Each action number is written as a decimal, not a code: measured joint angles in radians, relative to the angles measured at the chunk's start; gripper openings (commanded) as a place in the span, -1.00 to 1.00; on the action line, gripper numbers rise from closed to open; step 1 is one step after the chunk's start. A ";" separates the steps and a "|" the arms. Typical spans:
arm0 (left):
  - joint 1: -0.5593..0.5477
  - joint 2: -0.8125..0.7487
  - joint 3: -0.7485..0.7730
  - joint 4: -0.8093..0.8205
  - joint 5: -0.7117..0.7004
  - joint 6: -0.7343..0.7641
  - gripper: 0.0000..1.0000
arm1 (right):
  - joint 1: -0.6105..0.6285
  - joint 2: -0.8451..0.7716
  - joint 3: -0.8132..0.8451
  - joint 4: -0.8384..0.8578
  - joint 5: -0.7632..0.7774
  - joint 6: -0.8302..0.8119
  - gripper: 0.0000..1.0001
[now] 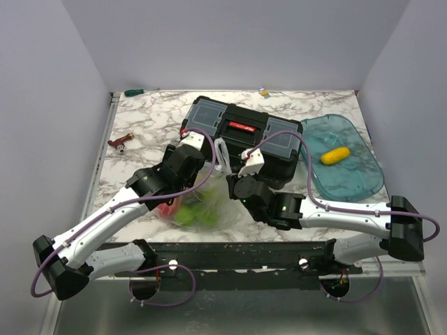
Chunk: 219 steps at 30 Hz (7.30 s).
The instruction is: Take the fake fruits out of the plastic bag
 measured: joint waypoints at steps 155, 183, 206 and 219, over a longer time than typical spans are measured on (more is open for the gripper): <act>0.451 -0.631 -0.480 0.195 0.983 -0.578 0.49 | -0.088 0.193 0.241 -0.144 -0.504 -0.221 0.17; 0.393 -0.484 -0.533 0.439 0.738 -0.640 -1.00 | -0.088 0.281 0.307 -0.129 -0.407 -0.275 -0.12; 0.389 -0.819 -0.518 -0.013 0.871 -0.626 -1.00 | -0.247 0.391 0.452 -0.035 -0.256 -0.416 -0.99; 0.330 -0.769 -0.452 -0.068 0.962 -0.543 0.44 | -0.251 0.404 0.622 -0.260 -0.405 -0.406 0.20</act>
